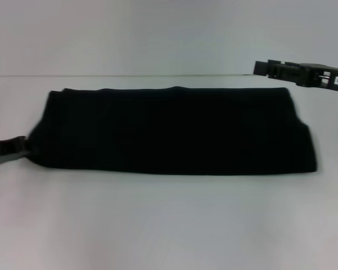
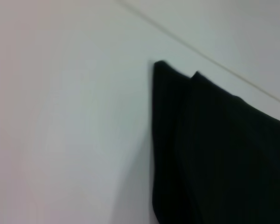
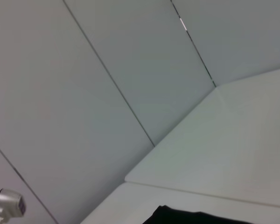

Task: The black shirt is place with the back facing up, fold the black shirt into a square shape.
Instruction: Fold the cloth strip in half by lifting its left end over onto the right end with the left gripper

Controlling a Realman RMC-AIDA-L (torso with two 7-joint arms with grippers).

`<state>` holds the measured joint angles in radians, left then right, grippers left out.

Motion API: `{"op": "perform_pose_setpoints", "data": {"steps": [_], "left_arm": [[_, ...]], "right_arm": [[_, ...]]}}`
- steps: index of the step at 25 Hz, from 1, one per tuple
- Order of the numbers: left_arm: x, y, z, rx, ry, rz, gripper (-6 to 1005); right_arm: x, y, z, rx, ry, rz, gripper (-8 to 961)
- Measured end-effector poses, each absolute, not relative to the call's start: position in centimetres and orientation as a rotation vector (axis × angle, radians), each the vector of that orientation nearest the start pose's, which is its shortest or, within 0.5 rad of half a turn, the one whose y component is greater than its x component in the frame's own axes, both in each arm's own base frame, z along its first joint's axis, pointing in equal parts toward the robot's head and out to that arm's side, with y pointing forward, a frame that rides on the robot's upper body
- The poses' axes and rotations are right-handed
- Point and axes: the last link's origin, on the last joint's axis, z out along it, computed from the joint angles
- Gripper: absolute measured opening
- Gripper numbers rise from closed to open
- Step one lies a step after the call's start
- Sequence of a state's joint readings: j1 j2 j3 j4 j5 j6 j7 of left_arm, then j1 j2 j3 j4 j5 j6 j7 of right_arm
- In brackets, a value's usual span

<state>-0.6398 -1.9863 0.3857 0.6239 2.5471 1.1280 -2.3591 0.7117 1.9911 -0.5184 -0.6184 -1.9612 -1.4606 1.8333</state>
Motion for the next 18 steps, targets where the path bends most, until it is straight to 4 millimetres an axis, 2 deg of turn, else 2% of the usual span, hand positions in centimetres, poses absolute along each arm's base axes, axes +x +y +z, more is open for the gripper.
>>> {"op": "perform_pose_setpoints", "data": {"steps": [5,10,15,18], "left_arm": [[-36.9,37.2,8.8,-1.825,-1.602,-0.246,53],[-38.0,36.0,11.6,-1.79,-1.562,-0.191,64],[-38.0,35.7,12.4,-1.793,-1.555,-0.176,76],[-36.6,36.3,12.2,-1.846,-1.572,-0.204,83]], "right_arm": [[21.7,40.9,5.0,-2.421,1.059,0.956,703],[21.5,41.4,4.7,-2.397,1.058,0.956,703],[21.8,41.6,4.8,-2.363,1.065,0.954,703],[22.2,41.7,5.0,-2.332,1.076,0.956,704]]}}
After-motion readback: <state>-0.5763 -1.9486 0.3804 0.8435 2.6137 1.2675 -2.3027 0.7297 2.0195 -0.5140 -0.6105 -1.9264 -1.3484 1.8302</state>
